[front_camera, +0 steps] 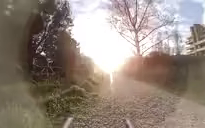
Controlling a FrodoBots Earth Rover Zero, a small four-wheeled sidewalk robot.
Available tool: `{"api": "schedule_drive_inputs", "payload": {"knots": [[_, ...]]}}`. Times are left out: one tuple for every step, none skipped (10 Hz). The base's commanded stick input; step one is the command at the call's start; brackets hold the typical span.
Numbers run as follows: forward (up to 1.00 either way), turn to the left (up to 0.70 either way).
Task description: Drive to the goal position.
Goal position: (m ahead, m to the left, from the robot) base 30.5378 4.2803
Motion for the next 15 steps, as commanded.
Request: {"api": "schedule_drive_inputs", "payload": {"knots": [[0.7,-0.29],[0.7,-0.14],[0.7,0.0],[0.7,0.0],[0.7,0.0],[0.7,0.0],[0.7,0.0],[0.7,0.0],[0.7,0.0],[0.7,0.0],[0.7,0.0],[0.7,0.0],[0.7,0.0],[0.7,0.0],[0.7,0.0]]}}
